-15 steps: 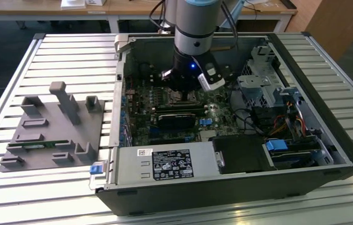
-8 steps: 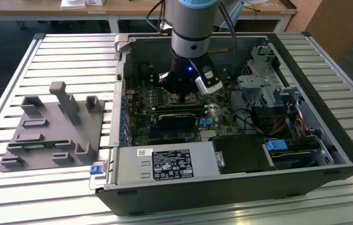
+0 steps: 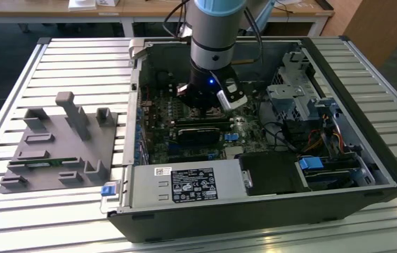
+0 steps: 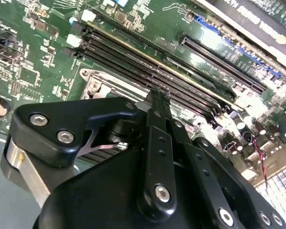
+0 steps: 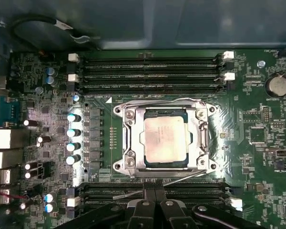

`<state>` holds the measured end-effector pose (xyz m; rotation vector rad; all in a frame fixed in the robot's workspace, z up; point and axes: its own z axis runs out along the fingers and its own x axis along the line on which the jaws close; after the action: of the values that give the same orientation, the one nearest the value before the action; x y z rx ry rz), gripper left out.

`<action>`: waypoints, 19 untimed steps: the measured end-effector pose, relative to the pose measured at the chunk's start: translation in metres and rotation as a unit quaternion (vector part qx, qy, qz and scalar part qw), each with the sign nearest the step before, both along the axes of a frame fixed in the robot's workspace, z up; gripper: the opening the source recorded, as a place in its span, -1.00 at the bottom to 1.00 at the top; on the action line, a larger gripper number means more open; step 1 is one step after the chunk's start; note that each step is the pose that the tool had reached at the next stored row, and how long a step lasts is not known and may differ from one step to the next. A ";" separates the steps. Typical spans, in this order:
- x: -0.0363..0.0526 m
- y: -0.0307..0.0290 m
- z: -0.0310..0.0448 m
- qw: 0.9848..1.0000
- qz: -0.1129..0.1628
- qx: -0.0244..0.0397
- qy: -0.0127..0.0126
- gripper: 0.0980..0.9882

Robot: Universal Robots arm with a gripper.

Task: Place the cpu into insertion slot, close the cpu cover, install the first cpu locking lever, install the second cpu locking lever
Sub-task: 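Install the second cpu locking lever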

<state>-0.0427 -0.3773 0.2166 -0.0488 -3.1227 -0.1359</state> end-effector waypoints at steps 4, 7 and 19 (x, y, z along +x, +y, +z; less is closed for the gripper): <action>0.0000 -0.0041 -0.0010 1.000 0.000 0.021 0.000 -0.98; -0.0009 -0.0074 -0.0011 1.000 0.000 0.029 0.000 -0.98; -0.0124 -0.0110 -0.0095 0.999 0.000 0.040 0.000 -0.98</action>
<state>-0.0551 -0.3883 0.2071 -0.0475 -3.1133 -0.2620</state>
